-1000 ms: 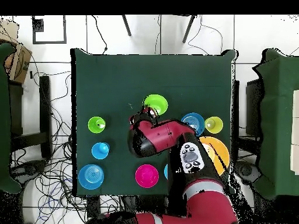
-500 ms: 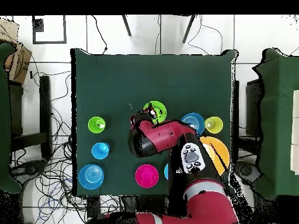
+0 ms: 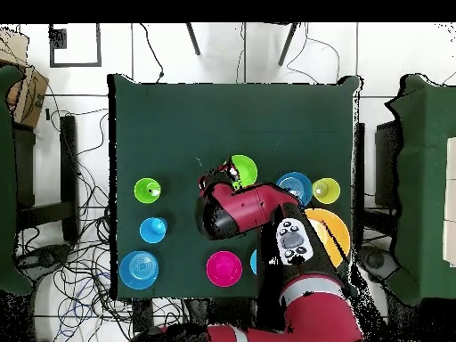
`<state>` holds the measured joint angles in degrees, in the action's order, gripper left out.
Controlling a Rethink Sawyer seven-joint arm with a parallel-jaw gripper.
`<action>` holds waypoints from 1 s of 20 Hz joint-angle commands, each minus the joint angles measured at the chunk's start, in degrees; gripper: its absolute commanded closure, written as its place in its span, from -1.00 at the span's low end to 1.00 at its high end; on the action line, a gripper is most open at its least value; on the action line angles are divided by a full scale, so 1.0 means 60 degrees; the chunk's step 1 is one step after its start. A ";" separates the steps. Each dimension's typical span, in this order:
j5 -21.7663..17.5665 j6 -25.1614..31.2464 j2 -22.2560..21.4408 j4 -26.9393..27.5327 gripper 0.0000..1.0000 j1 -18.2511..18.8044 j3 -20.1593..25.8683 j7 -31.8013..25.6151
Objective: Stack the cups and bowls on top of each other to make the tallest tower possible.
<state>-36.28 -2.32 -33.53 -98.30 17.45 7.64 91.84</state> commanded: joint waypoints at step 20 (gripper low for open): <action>-0.1545 -0.0111 0.0106 -0.1596 -1.00 0.3158 0.3377 0.0015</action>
<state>-39.29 -2.47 -35.27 -103.32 35.30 19.04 91.84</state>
